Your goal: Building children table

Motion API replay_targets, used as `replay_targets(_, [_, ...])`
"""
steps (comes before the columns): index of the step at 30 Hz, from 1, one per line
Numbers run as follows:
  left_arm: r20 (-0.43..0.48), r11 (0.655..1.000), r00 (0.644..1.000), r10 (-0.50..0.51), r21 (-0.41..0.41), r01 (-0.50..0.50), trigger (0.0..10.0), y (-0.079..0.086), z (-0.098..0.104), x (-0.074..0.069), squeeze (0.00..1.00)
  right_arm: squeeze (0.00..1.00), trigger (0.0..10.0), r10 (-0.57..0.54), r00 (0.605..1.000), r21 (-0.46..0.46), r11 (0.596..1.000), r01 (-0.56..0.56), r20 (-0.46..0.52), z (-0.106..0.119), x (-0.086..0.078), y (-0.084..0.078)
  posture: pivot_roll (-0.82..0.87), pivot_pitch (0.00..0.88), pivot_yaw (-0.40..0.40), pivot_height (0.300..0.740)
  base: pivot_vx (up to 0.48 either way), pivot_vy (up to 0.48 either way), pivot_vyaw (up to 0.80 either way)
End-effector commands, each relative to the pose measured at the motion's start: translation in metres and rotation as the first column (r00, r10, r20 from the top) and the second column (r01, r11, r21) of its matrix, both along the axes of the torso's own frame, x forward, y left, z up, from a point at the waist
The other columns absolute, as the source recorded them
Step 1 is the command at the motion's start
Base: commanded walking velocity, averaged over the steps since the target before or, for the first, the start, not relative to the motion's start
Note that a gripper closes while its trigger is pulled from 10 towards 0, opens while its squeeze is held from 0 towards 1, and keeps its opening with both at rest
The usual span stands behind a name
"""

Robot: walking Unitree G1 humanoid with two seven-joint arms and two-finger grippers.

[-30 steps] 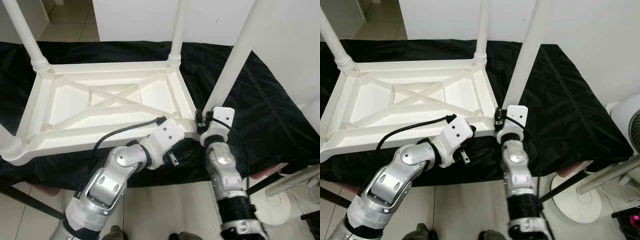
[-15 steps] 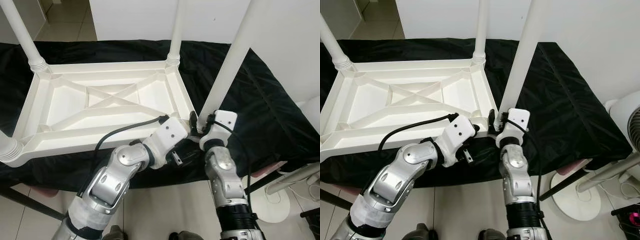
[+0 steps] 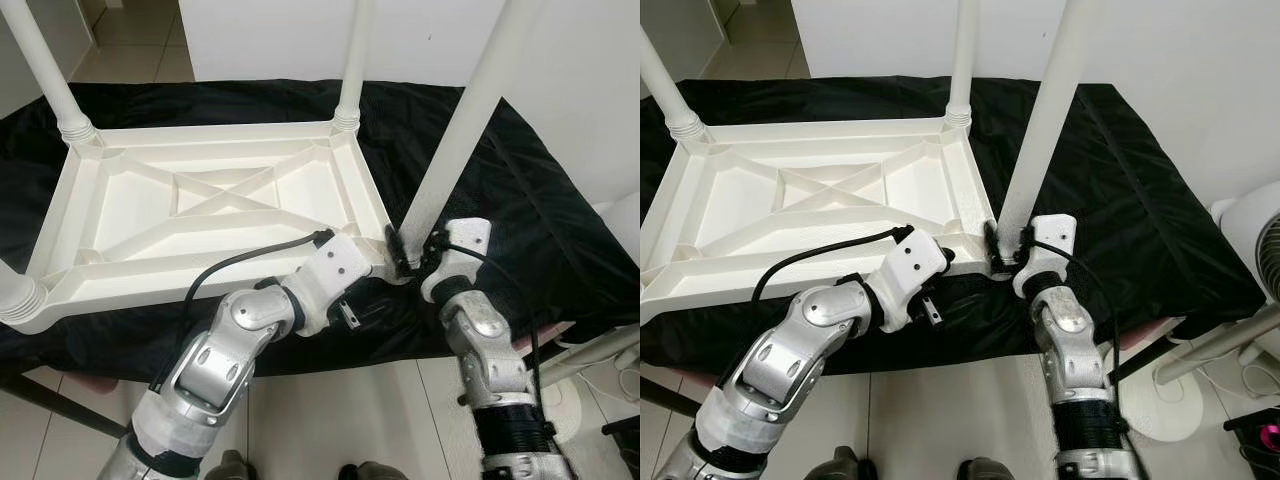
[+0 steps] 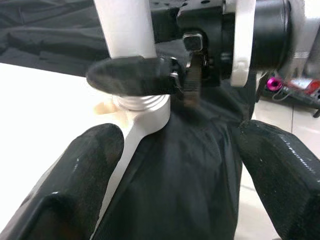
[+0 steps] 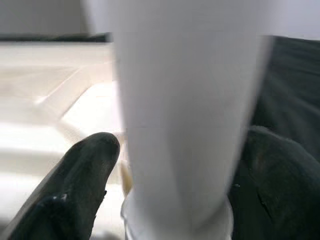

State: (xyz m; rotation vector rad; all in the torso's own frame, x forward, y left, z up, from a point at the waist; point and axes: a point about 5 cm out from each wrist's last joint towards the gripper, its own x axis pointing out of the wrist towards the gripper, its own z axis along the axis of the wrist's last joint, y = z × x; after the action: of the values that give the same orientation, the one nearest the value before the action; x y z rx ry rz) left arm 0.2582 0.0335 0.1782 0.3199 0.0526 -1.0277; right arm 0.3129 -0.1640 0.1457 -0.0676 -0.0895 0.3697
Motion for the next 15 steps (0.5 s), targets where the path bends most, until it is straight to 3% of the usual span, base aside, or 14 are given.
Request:
replay_targets(1, [0.007, 1.000, 1.000, -0.008, -0.003, 0.008, 10.0, -0.002, 0.000, 0.000, 0.00, 0.00, 10.0, 0.079, 0.997, -0.020, 0.997, -0.079, -0.006, -0.003, 0.001, 0.003, -0.08, 0.044, 0.007, 0.740, 0.000, 0.000, 0.00])
replay_targets(6, [0.007, 1.000, 1.000, -0.009, -0.004, 0.009, 10.0, -0.002, 0.001, 0.000, 0.00, 0.00, 10.0, 0.106, 0.994, -0.026, 0.994, -0.106, -0.010, -0.002, 0.003, 0.003, -0.08, 0.044, 0.006, 0.740, 0.000, 0.000, 0.00])
replay_targets(7, [0.009, 1.000, 1.000, -0.010, -0.004, 0.010, 10.0, -0.002, 0.001, 0.001, 0.00, 0.00, 10.0, 0.128, 0.992, -0.057, 0.990, -0.129, -0.019, -0.003, 0.012, 0.005, -0.07, 0.032, 0.011, 0.740, 0.000, 0.000, 0.00])
replay_targets(10, [0.011, 1.000, 1.000, -0.010, -0.004, 0.010, 10.0, -0.002, 0.002, 0.002, 0.00, 0.00, 10.0, 0.146, 0.989, -0.080, 0.986, -0.148, -0.028, -0.003, 0.018, 0.006, -0.07, 0.032, 0.011, 0.740, 0.000, 0.000, 0.00])
replay_targets(11, [0.013, 1.000, 1.000, -0.010, -0.004, 0.010, 10.0, -0.002, 0.002, 0.003, 0.00, 0.00, 6.3, 0.156, 0.987, -0.101, 0.982, -0.159, -0.038, -0.004, 0.023, 0.007, -0.06, 0.030, 0.010, 0.740, 0.000, 0.000, 0.00])
replay_targets(13, [0.013, 1.000, 1.000, -0.010, -0.004, 0.010, 10.0, -0.002, 0.002, 0.003, 0.00, 0.00, 6.3, 0.156, 0.987, -0.101, 0.982, -0.159, -0.038, -0.004, 0.023, 0.007, -0.06, 0.030, 0.010, 0.740, 0.000, 0.000, 0.00])
replay_targets(14, [0.015, 1.000, 1.000, -0.008, -0.003, 0.008, 10.0, -0.002, 0.003, 0.003, 0.00, 0.00, 2.5, 0.155, 0.987, -0.126, 0.979, -0.160, -0.047, -0.005, 0.027, 0.006, -0.06, 0.028, 0.005, 0.740, 0.000, 0.000, 0.00])
replay_targets(15, [0.015, 1.000, 1.000, -0.008, -0.003, 0.008, 10.0, -0.002, 0.003, 0.003, 0.00, 0.00, 2.5, 0.155, 0.987, -0.126, 0.979, -0.160, -0.047, -0.005, 0.027, 0.006, -0.06, 0.028, 0.005, 0.740, 0.000, 0.000, 0.00])
